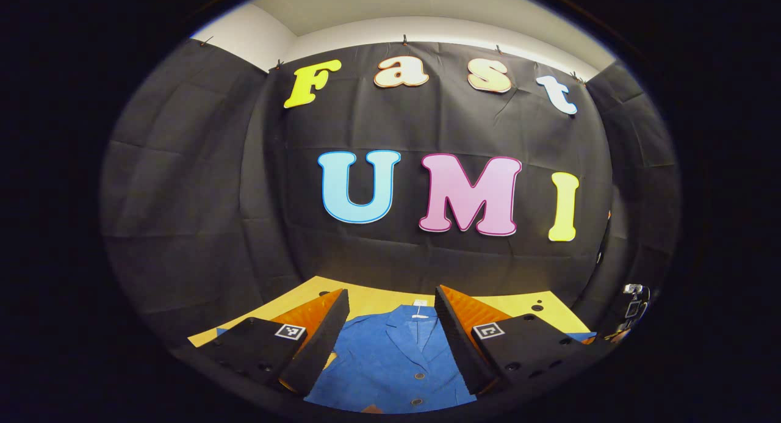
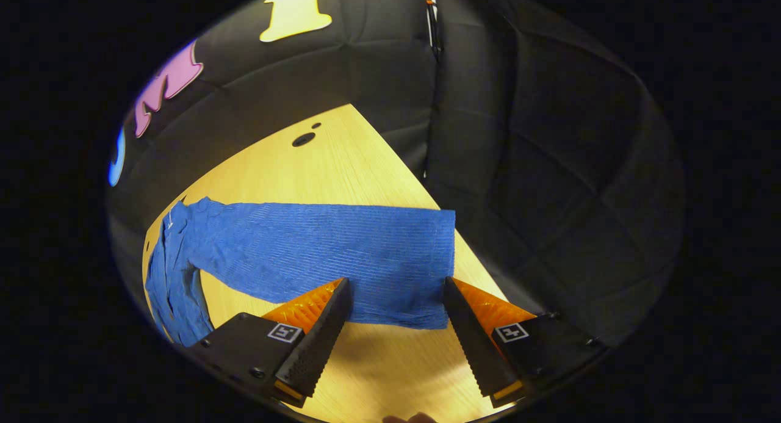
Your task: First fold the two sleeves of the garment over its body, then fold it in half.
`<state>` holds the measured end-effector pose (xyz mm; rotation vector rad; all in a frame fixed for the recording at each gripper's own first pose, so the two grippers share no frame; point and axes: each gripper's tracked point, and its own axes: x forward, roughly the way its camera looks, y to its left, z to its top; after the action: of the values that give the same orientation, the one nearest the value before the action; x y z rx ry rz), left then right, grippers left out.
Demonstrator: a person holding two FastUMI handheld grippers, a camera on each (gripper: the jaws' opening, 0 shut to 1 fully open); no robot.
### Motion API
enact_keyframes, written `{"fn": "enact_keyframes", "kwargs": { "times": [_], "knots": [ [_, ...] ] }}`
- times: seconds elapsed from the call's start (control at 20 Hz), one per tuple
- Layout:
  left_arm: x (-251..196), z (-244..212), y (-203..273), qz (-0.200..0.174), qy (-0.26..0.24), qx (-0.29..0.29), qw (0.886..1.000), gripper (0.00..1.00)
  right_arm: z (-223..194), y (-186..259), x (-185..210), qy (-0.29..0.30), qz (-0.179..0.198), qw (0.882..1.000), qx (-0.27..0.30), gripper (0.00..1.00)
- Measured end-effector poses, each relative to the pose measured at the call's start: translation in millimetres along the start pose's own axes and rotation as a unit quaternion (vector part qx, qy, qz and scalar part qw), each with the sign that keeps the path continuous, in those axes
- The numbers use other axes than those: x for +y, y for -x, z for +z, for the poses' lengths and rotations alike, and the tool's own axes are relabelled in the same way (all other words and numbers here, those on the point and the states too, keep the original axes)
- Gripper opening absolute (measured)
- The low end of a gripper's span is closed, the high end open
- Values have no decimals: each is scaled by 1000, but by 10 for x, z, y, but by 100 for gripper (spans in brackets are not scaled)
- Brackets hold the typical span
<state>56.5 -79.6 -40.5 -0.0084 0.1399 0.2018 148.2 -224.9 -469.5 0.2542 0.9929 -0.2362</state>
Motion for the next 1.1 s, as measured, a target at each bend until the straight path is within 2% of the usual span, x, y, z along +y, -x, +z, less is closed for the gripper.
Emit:
{"fn": "enact_keyframes", "kwargs": {
  "times": [0.1,0.15,0.2,0.3,0.4,0.45,0.55,0.7,0.8,1.1],
  "knots": [
    [-24,-1,-7,-3,-5,4,1000,82,70,-64,-33,-3,-18,1000,-15,99],
    [-13,11,-19,-4,-9,3,1000,82,52,-67,-68,4,-32,999,-5,96],
    [0,15,-36,-3,-12,3,1000,82,85,-68,-120,12,-45,999,-7,81],
    [14,2,-80,-7,-9,6,1000,82,106,-80,-128,-1,-43,999,-2,62],
    [-9,-22,-127,-17,-3,10,1000,82,91,-87,-64,-29,-37,999,9,19],
    [-5,-24,-151,-21,-3,12,1000,82,109,-108,-19,-36,-27,999,13,28],
    [12,-17,-195,-27,-6,13,1000,81,111,-82,8,-54,-28,998,18,5],
    [53,12,-242,-34,-11,9,999,82,273,23,108,-42,-14,999,-25,4],
    [91,28,-259,-39,-14,6,999,82,446,221,235,-18,1,998,-65,2],
    [169,-24,-341,-60,4,8,998,81,565,849,596,25,29,992,-123,2]
  ]
}}
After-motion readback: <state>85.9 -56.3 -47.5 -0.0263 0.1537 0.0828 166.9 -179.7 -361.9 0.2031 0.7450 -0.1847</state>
